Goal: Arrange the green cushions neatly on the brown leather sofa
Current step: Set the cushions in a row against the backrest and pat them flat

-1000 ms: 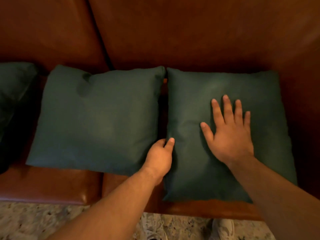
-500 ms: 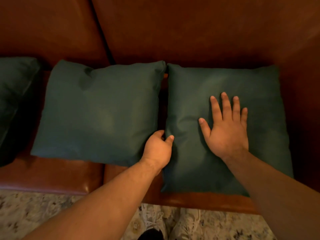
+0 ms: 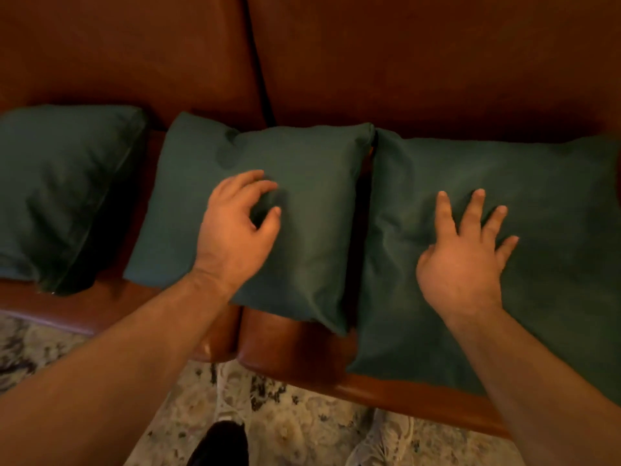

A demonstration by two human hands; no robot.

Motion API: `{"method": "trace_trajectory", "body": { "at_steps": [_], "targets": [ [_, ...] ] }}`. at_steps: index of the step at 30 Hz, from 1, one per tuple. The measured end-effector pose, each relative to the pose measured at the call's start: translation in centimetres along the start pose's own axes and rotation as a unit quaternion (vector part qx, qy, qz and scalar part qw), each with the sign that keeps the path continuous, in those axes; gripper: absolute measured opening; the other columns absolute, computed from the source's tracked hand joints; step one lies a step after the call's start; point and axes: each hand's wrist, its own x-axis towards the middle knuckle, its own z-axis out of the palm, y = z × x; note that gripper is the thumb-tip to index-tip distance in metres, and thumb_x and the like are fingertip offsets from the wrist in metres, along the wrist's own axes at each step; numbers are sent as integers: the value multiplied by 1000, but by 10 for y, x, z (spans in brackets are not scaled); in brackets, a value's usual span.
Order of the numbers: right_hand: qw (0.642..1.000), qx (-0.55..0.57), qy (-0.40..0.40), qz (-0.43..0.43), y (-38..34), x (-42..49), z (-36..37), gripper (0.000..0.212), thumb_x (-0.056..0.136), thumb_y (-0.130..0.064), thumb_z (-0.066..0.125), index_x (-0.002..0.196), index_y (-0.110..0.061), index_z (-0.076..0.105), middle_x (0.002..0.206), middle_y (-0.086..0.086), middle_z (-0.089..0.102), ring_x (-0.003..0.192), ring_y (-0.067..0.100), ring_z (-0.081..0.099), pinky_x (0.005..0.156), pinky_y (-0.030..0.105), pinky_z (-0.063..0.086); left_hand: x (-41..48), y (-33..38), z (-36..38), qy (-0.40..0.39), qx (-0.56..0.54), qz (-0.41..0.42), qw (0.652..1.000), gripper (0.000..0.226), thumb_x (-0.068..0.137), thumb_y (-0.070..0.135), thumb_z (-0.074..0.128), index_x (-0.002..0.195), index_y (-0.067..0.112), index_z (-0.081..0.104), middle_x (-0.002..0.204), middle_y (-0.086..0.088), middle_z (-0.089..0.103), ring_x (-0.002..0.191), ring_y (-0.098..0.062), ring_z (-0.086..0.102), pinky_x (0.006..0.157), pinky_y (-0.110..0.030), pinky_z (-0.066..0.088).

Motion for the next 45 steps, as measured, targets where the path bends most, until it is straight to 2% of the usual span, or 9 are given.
{"method": "trace_trajectory", "body": {
  "at_steps": [4, 10, 18, 25, 29, 32, 35, 39, 45],
  "targets": [
    [993, 94, 42, -51, -50, -14, -8, 68, 99, -26, 56, 164, -23, 34, 175, 7, 22, 162, 34, 13, 125, 71, 10, 12, -49, -12, -56, 64, 14, 996, 51, 102, 44, 62, 149, 25, 59, 168, -1, 42, 159, -30, 29, 129, -60, 18],
    [965, 112, 59, -229, -190, -17, -7, 58, 102, -48, 48, 156, -27, 47, 173, -1, 28, 162, 24, 19, 127, 65, 11, 33, -111, -30, -74, 71, -35, 994, 77, 99, 68, 39, 166, 30, 29, 178, -2, 15, 165, -29, 6, 130, -59, 8],
    [984, 6, 68, -167, -286, 26, 28, 81, 99, -76, 21, 167, -32, 22, 176, 1, 20, 163, 31, 11, 126, 67, 11, 58, -184, -56, -156, 33, -74, 984, 93, 90, 77, 46, 168, 36, 15, 179, -6, 1, 164, -33, 9, 133, -45, 11],
    [980, -31, 107, -166, -271, 26, 70, 81, 102, -73, 21, 168, -27, 20, 175, 5, 21, 163, 34, 14, 126, 67, 12, 57, -193, -52, -112, 65, -17, 991, 94, 81, 86, 51, 158, 32, 42, 165, -9, 33, 144, -33, 42, 122, -45, 36],
    [981, -25, 106, -163, -270, 32, 83, 80, 103, -72, 18, 169, -27, 17, 176, 5, 18, 163, 34, 10, 127, 66, 9, 92, -196, -43, -26, -54, -151, 987, 80, 78, 79, 62, 129, 18, 59, 131, -11, 54, 123, -33, 57, 111, -46, 46],
    [981, -27, 89, -168, -268, 36, 88, 80, 103, -72, 19, 169, -27, 18, 176, 5, 18, 163, 35, 10, 127, 67, 10, 127, -203, -41, -73, -216, -329, 916, 96, 75, 74, 77, 148, 19, 46, 141, -3, 56, 128, -24, 60, 115, -44, 47],
    [981, -13, 91, -171, -262, 33, 90, 80, 102, -72, 20, 168, -27, 21, 176, 4, 20, 163, 35, 12, 127, 67, 11, 139, -208, -35, -120, -348, -388, 845, 91, 74, 67, 85, 148, 27, 51, 122, 11, 73, 103, -8, 76, 92, -34, 60],
    [980, 35, 98, -169, -257, 35, 96, 81, 100, -73, 29, 167, -29, 24, 176, 2, 20, 163, 32, 11, 128, 64, 9, 132, -219, -19, -87, -327, -360, 869, 75, 57, 81, 85, 112, 31, 74, 102, 14, 82, 90, -4, 79, 88, -34, 64],
    [972, 111, 126, -163, -252, 31, 94, 74, 98, -68, 44, 160, -28, 42, 169, -1, 38, 160, 28, 27, 128, 60, 15, 122, -232, -5, -9, -292, -349, 890, 93, 44, 92, 81, 113, 31, 76, 103, 17, 81, 98, -5, 78, 96, -42, 62]
  ]
}}
